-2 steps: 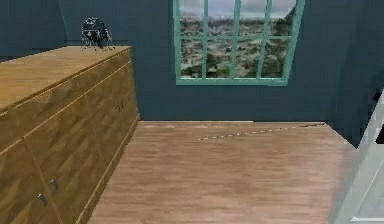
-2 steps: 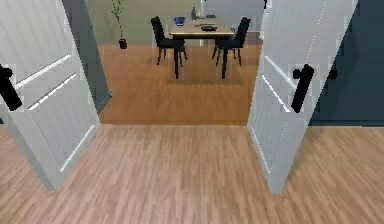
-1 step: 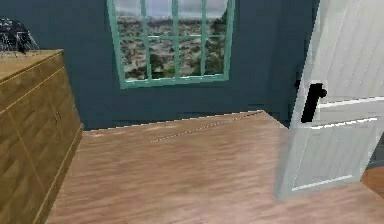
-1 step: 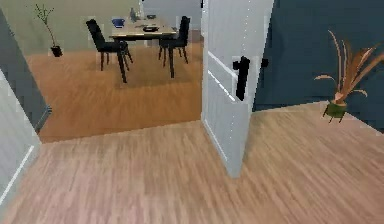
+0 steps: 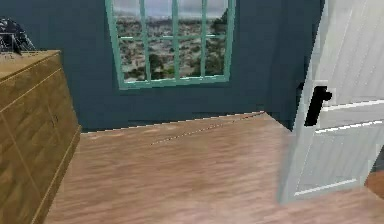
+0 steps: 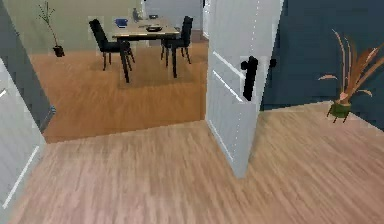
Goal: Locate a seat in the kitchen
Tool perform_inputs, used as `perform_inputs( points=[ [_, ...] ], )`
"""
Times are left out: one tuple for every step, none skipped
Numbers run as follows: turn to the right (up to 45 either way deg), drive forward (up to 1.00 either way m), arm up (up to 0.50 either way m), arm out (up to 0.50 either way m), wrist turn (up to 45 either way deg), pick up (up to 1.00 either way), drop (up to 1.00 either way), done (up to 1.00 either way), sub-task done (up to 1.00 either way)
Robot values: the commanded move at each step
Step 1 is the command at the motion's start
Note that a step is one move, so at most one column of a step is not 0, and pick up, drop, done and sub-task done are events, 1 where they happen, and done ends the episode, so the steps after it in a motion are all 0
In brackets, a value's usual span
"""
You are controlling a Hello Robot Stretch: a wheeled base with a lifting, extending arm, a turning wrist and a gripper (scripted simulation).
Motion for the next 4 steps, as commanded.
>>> perform_inputs(
  points=[
    [30.0, 0.00, 0.00, 0.00, 0.0, 0.00, 0.00, 0.00, 0.00],
    [0.0, 0.25, 0.00, 0.00, 0.0, 0.00, 0.00, 0.00, 0.00],
    [36.0, 0.00, 0.00, 0.00, 0.0, 0.00, 0.00, 0.00, 0.00],
    [0.0, 0.70, 0.00, 0.00, 0.0, 0.00, 0.00, 0.00, 0.00]
  ],
)
